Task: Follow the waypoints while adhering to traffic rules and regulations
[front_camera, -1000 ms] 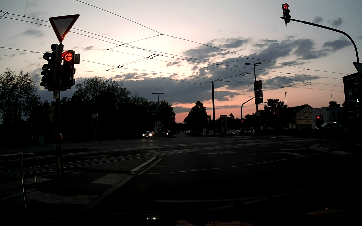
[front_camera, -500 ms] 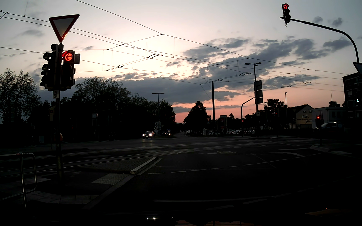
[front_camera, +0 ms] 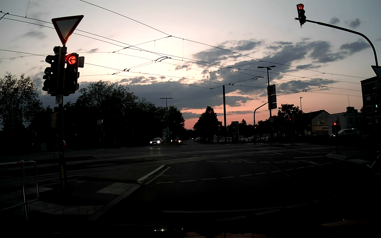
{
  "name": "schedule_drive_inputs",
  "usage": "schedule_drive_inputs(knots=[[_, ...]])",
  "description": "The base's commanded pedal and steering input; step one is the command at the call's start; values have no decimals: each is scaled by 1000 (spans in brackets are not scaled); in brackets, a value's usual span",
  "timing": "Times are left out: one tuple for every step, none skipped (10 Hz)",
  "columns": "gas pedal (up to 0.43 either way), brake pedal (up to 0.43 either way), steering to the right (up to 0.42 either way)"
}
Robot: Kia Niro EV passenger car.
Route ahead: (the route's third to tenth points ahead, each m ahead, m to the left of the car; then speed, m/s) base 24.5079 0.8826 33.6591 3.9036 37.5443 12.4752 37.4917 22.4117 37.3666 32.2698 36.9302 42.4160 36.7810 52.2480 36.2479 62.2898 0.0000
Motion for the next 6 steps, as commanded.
schedule_drive_inputs(knots=[[0,244,26],[0,244,26],[0,244,26],[0,244,26],[0,244,27],[0,244,26]])
